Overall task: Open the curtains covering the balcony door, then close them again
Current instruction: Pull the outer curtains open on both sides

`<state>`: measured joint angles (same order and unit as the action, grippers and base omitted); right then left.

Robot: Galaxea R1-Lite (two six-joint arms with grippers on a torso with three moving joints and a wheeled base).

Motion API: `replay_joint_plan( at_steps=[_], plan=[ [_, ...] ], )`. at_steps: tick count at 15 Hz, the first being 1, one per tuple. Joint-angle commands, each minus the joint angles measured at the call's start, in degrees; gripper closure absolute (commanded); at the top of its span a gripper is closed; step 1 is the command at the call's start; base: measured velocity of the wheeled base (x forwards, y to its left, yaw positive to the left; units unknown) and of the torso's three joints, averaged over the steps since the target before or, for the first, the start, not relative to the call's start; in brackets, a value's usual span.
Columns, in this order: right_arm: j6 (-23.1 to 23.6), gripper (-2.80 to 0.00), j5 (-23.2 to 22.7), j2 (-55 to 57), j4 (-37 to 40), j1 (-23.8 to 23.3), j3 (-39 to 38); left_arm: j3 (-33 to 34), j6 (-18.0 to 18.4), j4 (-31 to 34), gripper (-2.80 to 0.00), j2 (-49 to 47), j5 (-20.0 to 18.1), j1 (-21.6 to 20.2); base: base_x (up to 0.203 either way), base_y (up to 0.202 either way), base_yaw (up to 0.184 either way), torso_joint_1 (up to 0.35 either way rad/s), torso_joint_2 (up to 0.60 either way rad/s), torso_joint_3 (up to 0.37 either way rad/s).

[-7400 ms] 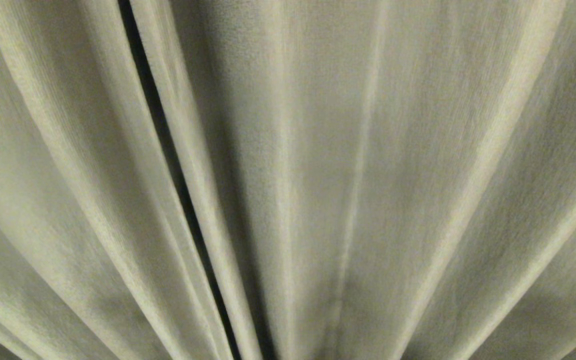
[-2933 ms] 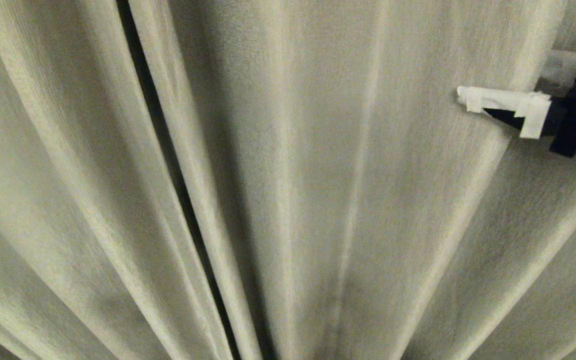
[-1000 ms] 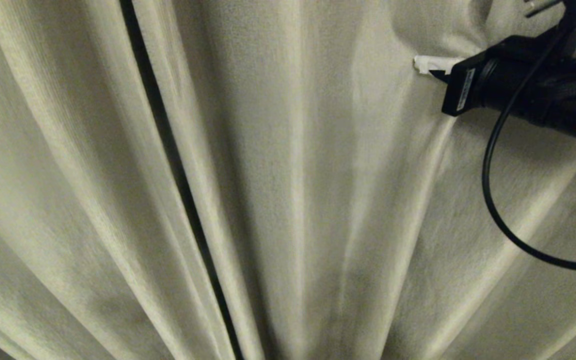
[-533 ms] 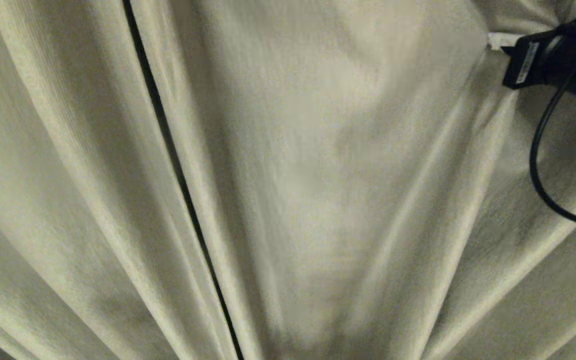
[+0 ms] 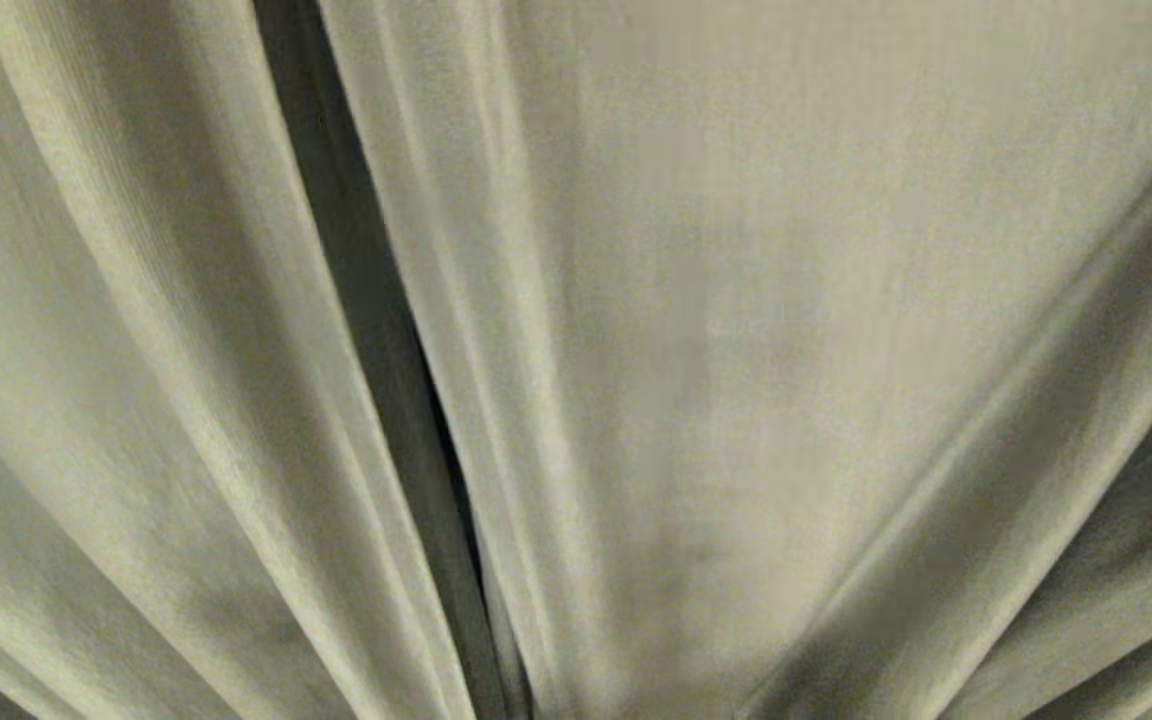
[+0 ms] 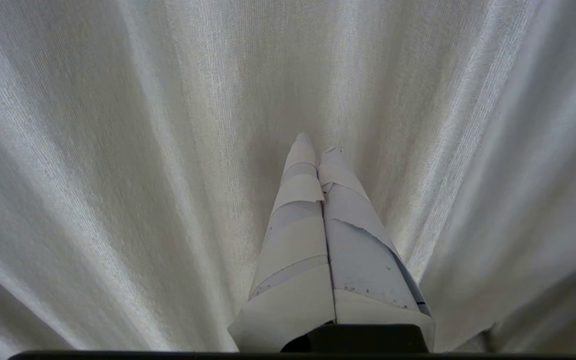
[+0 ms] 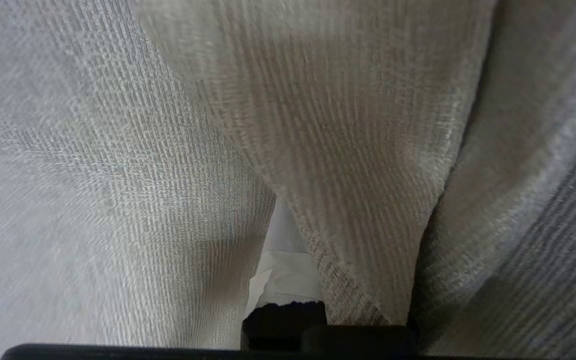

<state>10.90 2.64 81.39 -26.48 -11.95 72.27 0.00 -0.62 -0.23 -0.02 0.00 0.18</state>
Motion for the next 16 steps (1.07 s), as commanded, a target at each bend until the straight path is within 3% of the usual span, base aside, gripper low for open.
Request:
replay_joint_plan(
  at_steps=[1,8,16],
  plan=[
    [-0.8,0.0,-0.9,-0.3,-0.3,-7.9,0.0,0.0,0.0,0.0,0.0,0.0,0.0,0.0,0.0,0.0,0.0,0.0,0.0,0.0],
    [-3.1,0.0,-7.7,3.8,-0.8,-24.0,2.5,0.0,0.0,0.0,0.0,0.0,0.0,0.0,0.0,0.0,0.0,0.0,0.0,0.0],
    [-4.0,0.0,-9.9,8.4,-4.3,-30.0,4.7,0.0,0.0,0.0,0.0,0.0,0.0,0.0,0.0,0.0,0.0,0.0,0.0,0.0]
  ],
)
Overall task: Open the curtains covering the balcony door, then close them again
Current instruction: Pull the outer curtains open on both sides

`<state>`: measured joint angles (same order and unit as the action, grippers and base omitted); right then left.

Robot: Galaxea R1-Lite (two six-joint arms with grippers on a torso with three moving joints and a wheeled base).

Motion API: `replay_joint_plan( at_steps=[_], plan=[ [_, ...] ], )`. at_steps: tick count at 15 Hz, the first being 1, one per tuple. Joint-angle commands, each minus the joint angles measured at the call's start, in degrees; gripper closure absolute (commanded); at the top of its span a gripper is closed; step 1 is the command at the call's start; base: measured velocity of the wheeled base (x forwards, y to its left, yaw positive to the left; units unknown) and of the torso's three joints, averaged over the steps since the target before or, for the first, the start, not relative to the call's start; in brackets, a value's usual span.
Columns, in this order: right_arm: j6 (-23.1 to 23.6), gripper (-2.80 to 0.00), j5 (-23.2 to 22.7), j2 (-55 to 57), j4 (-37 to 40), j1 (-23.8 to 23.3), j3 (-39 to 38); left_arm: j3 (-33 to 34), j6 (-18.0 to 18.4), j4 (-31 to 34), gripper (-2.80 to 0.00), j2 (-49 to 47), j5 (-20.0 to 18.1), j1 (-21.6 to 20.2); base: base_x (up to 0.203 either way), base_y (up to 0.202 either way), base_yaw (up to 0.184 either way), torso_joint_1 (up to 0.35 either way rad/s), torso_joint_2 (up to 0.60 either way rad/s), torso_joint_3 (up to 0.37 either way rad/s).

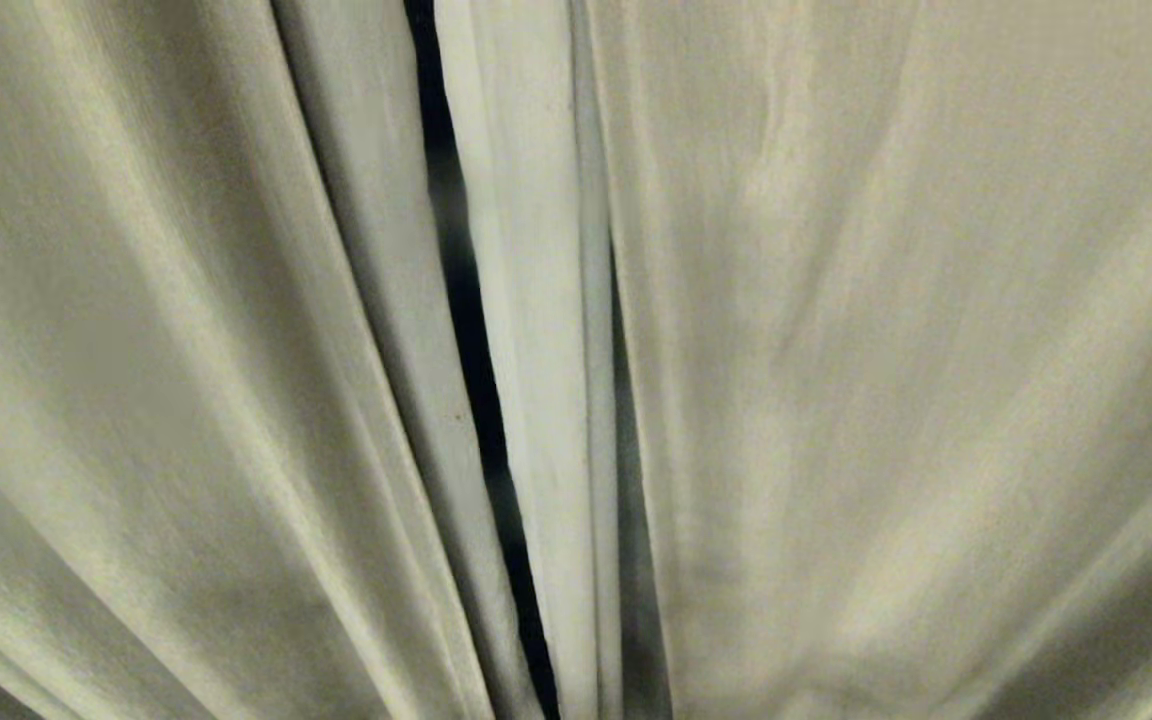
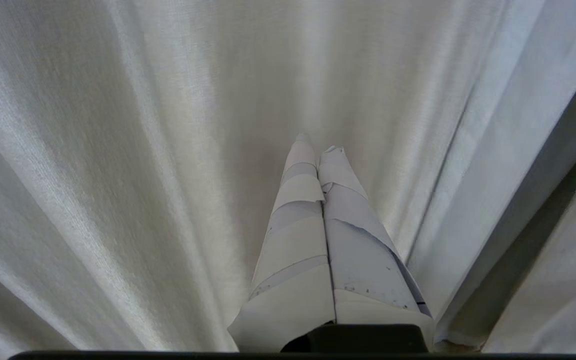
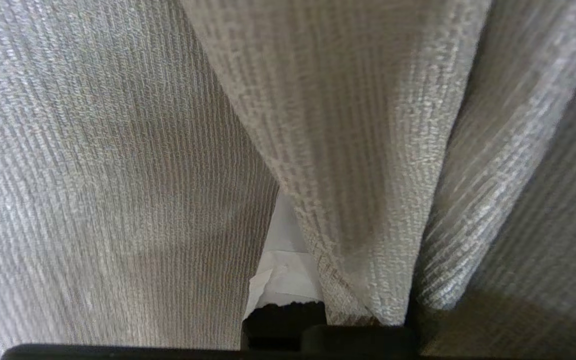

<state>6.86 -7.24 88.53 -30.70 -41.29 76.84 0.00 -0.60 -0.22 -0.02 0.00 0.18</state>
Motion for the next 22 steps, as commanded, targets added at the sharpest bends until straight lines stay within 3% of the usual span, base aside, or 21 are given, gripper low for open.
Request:
replay_joint_plan(
  at_steps=[1,8,17,22],
  plan=[
    [0.1,0.0,-0.1,1.7,0.0,-0.6,0.5,0.0,0.0,0.0,0.0,0.0,0.0,0.0,0.0,0.0,0.0,0.0,0.0,0.0],
    [0.1,0.0,-0.2,1.7,0.1,-0.7,0.5,0.0,0.0,0.0,0.0,0.0,0.0,0.0,0.0,0.0,0.0,0.0,0.0,0.0],
    [0.2,0.0,-10.0,-6.2,0.4,1.4,-8.9,0.0,0.0,0.0,0.0,0.0,0.0,0.0,0.0,0.0,0.0,0.0,0.0,0.0],
    [0.0,0.0,-10.8,-8.9,0.2,5.1,-10.7,0.0,0.0,0.0,0.0,0.0,0.0,0.0,0.0,0.0,0.0,0.0,0.0,0.0]
  ],
)
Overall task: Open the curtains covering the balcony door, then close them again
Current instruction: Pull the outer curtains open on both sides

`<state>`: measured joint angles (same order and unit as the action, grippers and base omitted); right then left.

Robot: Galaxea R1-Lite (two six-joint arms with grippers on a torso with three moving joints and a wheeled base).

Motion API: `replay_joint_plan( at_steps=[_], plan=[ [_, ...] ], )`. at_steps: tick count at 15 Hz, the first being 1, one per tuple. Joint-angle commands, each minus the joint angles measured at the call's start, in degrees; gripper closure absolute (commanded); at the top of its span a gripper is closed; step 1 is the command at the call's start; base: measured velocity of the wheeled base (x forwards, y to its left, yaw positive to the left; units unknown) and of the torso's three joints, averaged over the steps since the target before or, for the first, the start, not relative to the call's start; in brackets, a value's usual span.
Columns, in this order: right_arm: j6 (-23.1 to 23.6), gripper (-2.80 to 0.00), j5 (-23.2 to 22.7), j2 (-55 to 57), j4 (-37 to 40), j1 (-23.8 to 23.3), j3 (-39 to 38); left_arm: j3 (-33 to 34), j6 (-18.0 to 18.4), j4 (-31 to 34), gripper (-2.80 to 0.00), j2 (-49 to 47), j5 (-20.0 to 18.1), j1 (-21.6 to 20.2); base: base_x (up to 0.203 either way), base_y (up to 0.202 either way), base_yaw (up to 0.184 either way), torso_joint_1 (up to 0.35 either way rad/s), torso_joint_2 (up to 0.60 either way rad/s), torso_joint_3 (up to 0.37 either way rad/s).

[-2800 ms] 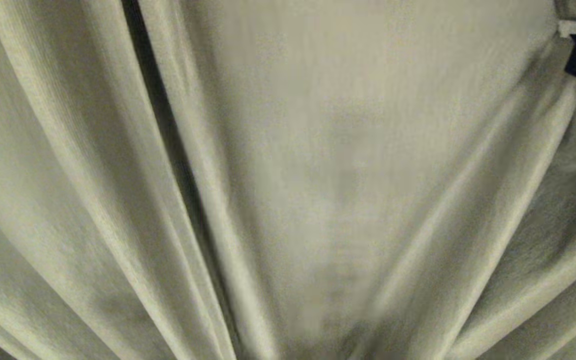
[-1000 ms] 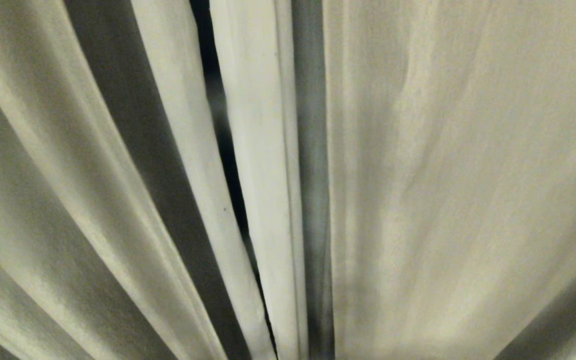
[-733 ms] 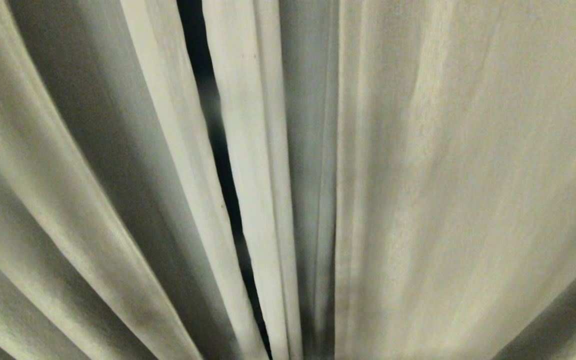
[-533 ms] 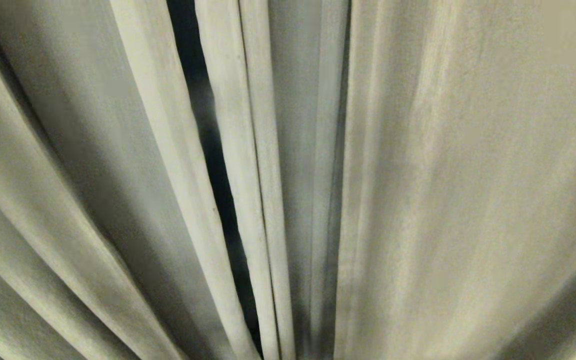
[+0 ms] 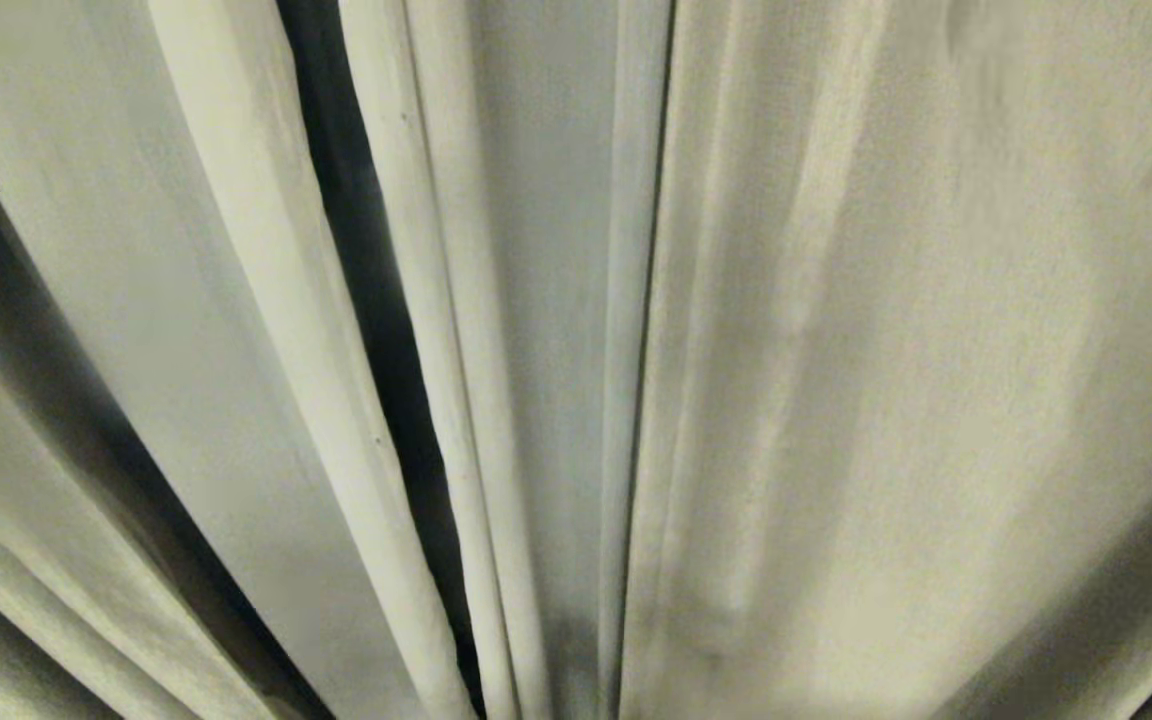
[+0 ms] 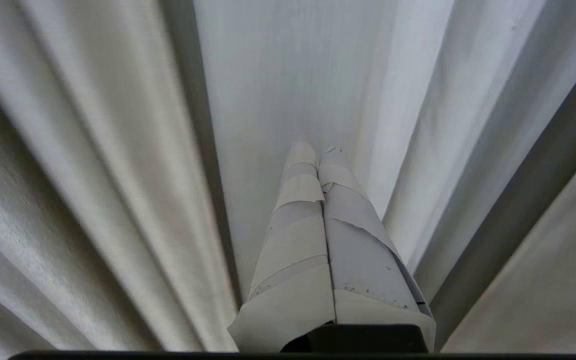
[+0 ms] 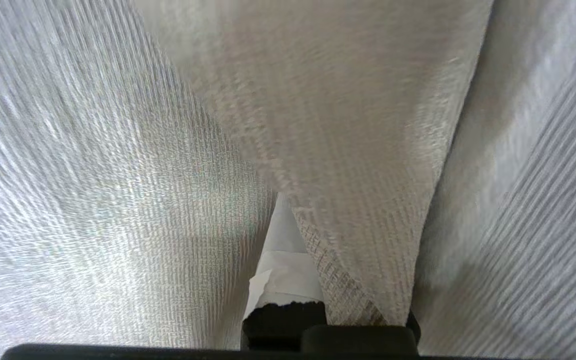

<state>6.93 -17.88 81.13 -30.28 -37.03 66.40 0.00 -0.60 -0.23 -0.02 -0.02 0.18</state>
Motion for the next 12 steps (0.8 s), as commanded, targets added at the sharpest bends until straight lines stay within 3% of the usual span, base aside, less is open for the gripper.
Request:
replay_joint_plan(
  at_steps=[1,8,9,12],
  plan=[
    [-0.4,0.0,-0.2,-1.8,-0.2,1.1,-0.6,0.0,0.0,0.0,0.0,0.0,0.0,0.0,0.0,0.0,0.0,0.0,0.0,0.0],
    [-0.6,0.0,-0.2,-4.8,-0.2,1.6,-4.5,0.0,0.0,0.0,0.0,0.0,0.0,0.0,0.0,0.0,0.0,0.0,0.0,0.0],
    [-0.6,-2.8,-0.2,-4.8,-0.2,1.8,-4.8,0.0,0.0,0.0,0.0,0.0,0.0,0.0,0.0,0.0,0.0,0.0,0.0,0.0],
    [-0.6,-2.8,-0.2,-5.5,-0.2,1.8,-5.7,0.0,0.0,0.0,0.0,0.0,0.0,0.0,0.0,0.0,0.0,0.0,0.0,0.0]
  ],
)
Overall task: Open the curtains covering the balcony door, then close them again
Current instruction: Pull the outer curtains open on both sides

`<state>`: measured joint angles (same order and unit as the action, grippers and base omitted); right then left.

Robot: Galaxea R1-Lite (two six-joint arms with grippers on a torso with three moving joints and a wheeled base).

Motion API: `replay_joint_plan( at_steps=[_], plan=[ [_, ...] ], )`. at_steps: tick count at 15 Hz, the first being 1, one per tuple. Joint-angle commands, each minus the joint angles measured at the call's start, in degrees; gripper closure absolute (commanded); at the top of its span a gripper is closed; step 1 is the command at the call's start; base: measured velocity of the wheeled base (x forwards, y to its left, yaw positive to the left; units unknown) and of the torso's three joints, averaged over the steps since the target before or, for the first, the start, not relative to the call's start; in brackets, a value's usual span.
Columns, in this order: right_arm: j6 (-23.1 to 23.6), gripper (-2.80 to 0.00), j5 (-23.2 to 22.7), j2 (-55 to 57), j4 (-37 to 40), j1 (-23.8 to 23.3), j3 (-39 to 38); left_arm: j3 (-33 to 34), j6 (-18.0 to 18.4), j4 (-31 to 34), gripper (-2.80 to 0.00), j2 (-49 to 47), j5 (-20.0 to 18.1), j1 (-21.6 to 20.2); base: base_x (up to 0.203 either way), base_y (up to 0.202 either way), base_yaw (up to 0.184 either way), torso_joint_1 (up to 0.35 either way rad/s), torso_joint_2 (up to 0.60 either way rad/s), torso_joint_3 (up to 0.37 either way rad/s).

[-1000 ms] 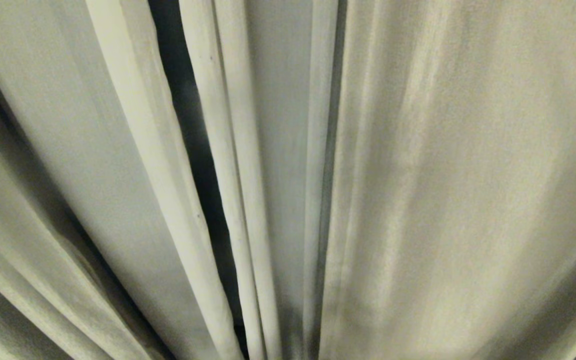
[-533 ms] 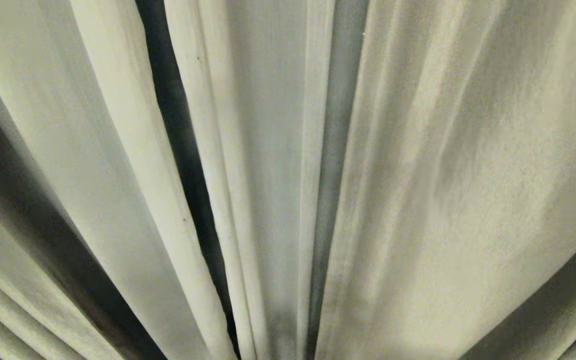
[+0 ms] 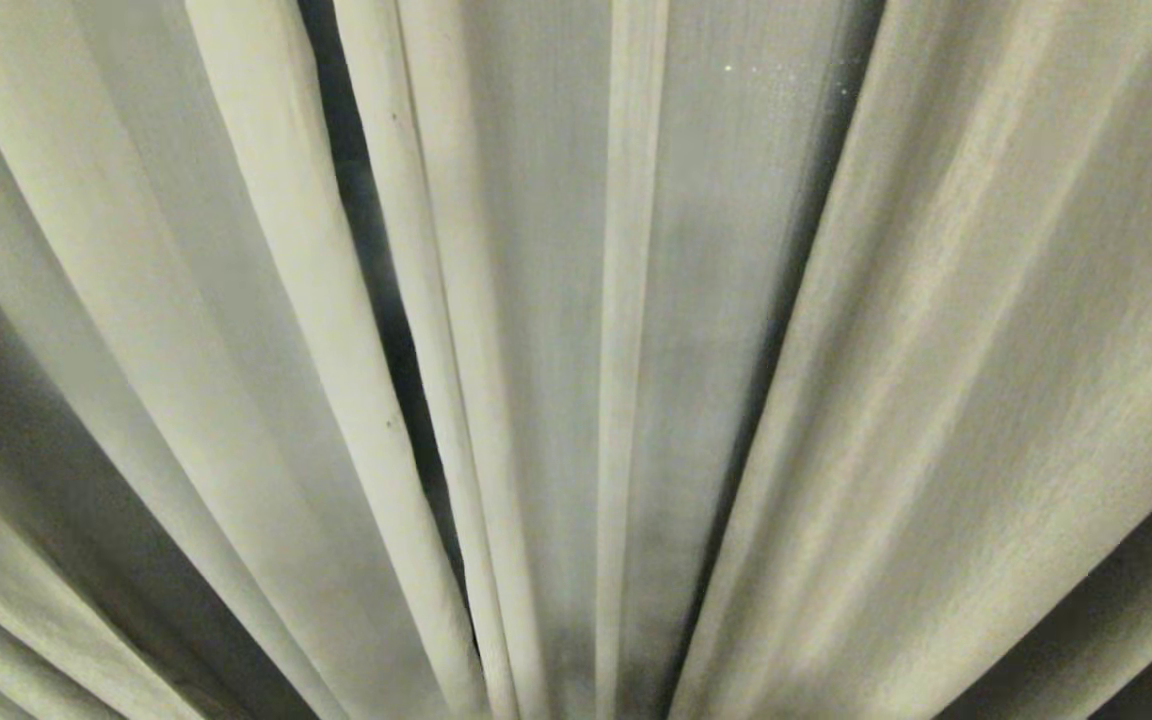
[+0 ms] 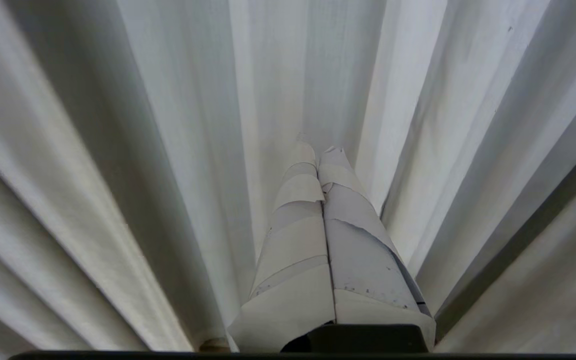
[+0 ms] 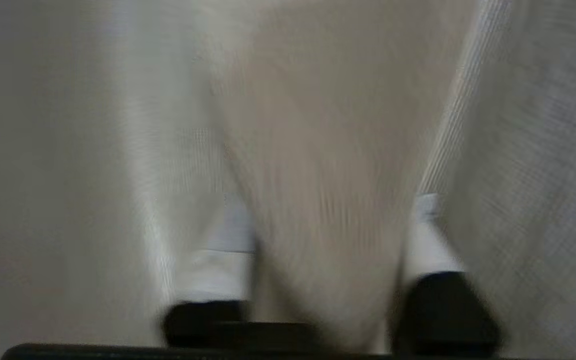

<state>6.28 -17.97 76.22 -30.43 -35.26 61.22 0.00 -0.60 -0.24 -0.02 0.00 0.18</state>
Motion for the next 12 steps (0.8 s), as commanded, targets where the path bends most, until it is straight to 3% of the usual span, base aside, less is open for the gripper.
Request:
replay_joint_plan(
  at_steps=[1,6,12],
  plan=[
    [0.1,-2.8,-0.1,-1.0,-0.1,0.0,-1.0,0.0,0.0,0.0,0.0,0.0,0.0,0.0,0.0,0.0,0.0,0.0,0.0,0.0],
    [0.6,-2.8,0.8,-6.5,0.0,-0.3,-6.7,0.0,0.0,0.0,0.0,0.0,0.0,0.0,0.0,0.0,0.0,0.0,0.0,0.0],
    [0.4,-2.8,2.5,-24.0,6.2,-0.4,-16.1,0.0,0.0,0.0,0.0,0.0,0.0,0.0,0.0,0.0,0.0,0.0,0.0,0.0]
  ],
)
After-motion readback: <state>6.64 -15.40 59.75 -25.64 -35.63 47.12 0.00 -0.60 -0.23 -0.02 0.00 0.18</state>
